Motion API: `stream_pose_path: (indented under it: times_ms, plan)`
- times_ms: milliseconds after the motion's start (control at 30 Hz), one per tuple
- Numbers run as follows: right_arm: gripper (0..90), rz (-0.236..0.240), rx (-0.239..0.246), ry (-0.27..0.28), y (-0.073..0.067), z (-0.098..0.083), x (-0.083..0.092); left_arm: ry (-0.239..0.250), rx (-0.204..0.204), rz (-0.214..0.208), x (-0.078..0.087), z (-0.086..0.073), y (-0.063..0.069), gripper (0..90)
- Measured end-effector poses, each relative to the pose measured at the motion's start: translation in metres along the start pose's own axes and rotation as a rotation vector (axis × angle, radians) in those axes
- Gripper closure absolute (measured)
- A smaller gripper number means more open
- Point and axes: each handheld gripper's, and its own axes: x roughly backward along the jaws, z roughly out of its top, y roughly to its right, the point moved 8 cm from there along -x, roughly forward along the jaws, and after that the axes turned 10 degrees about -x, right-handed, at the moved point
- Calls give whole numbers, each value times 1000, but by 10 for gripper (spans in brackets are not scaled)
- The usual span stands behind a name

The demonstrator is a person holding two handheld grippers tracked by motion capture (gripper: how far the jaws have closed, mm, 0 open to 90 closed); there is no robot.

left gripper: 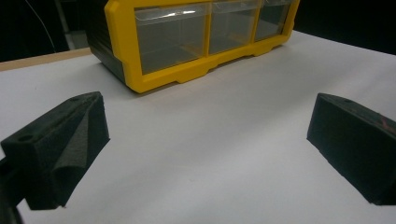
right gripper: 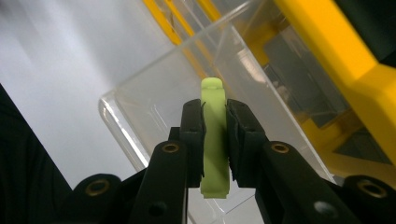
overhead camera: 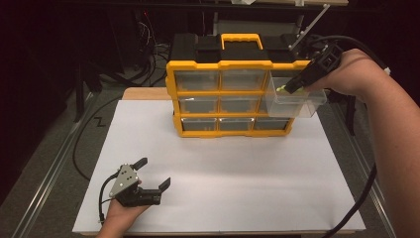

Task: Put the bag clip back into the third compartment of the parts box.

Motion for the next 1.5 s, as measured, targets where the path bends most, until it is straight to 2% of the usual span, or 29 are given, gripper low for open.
stream_pose_path:
  times_ms: [33,67,100,167,233,300,367,633,700,833,867,900,933,967,1067,1100,1167,1233,1300,1500]
  plan:
    - [706,1,2,12,0,1,3,-2,-1,1,0,0,0,4]
    - [706,1,2,12,0,1,3,-2,-1,2,0,0,0,4]
    - [525,-12,-18,32,2,3,10,0,2,5,0,0,-1,4]
    - [447,-14,-23,35,1,3,16,2,5,9,1,0,-2,4]
    - [435,-28,-18,40,0,3,20,2,6,10,1,0,-2,4]
    - [423,-36,-18,64,-8,0,31,0,5,8,1,-1,-2,4]
    - [420,-36,-18,65,-9,-2,32,-5,1,2,0,-1,-1,4]
    - [391,-10,2,54,-35,-29,36,-18,-2,9,-1,-2,-2,4]
    - [363,-7,4,49,-43,-42,37,-21,0,12,-1,-3,-2,4]
    - [305,-1,-2,44,-51,-52,34,-23,1,15,-1,-4,-2,4]
    - [286,0,-1,44,-54,-55,32,-24,1,15,-1,-4,-3,4]
    - [215,0,-8,37,-59,-61,28,-25,2,16,-1,-4,-3,4]
    - [215,0,-8,37,-59,-61,28,-24,2,16,-1,-4,-2,4]
    - [156,-8,-12,35,-62,-67,21,-25,1,16,-1,-4,-2,4]
    - [133,-1,-15,29,-65,-73,13,-28,1,12,-1,-4,-2,4]
    - [83,1,-25,19,-67,-79,3,-28,1,13,-2,-4,-2,4]
    - [75,2,-30,15,-68,-81,0,-27,2,14,-1,-4,-2,4]
    - [0,9,-26,4,-71,-89,-15,-24,3,15,-1,-4,-2,4]
    - [0,3,-30,6,-71,-91,-20,-23,6,16,0,-4,-2,4]
    - [0,15,-47,-21,-75,-108,-59,-23,7,18,0,-4,-3,4]
